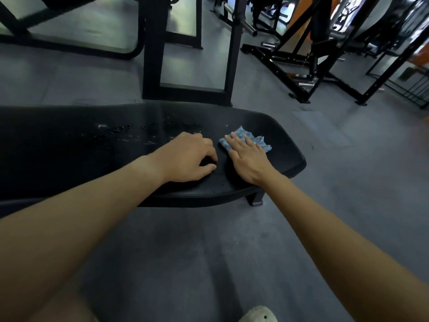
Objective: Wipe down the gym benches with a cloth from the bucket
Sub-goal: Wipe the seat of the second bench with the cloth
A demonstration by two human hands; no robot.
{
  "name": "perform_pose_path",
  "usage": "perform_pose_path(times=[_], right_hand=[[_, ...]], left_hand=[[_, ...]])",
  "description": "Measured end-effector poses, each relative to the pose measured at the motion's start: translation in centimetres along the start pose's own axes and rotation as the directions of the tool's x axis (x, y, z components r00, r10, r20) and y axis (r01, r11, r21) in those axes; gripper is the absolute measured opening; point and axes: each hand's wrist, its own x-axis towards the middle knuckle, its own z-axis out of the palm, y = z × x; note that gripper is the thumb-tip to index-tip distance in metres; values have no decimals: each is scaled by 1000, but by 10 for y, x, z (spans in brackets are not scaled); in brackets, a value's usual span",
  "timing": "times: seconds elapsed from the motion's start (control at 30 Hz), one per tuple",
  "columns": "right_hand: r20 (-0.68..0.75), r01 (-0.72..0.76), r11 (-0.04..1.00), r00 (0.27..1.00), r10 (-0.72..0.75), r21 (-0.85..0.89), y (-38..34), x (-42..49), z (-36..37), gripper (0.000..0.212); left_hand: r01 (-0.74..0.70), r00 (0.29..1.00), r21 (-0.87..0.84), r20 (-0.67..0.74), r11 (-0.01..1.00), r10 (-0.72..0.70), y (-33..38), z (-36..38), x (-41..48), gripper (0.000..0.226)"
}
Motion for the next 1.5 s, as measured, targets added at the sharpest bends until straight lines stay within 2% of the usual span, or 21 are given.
perform_pose_path(times=[0.1,0.23,0.4,0.53,0.77,0.87,0.97,1.17,1.23,1.4,1.5], right_hand=[[-8,74,997,997,-74,5,-1,-31,4,51],[-3,51,999,999,-51,-4,2,-26,0,50],[4,-89,996,996,89,-17,21,34,-15,52],[20,-204,979,979,204,23,11,66,-19,54],[22,37,999,999,-37,-13,-6,21,-1,52],[12,65,998,998,-65,-25,2,25,-4,50],[10,3,999,1000,-3,-32,20,60,-13,51],[-18,-218,976,976,218,22,27,129,-24,54],[3,-179,983,984,179,28,12,129,-22,54],[24,115,993,993,-114,-30,-5,92,-8,52],[47,176,984,983,-175,-16,11,96,-11,58]], left_hand=[[28,999,12,-39,1000,-28,-11,2,1,34],[161,985,-5,-55,987,-161,-27,2,9,39],[274,960,-21,-56,961,-275,-38,2,20,46],[299,953,4,-43,954,-299,-42,1,23,46],[335,939,-44,-62,941,-337,-48,-1,31,32],[355,931,-66,-62,932,-359,-50,-1,38,28],[359,928,-96,-70,928,-366,-53,0,41,27],[335,931,-134,-104,933,-350,-56,4,37,27],[335,932,-125,-100,934,-347,-55,3,36,28],[330,939,-97,-68,939,-338,-54,1,30,30],[331,939,-125,-48,935,-339,-55,-2,28,30]])
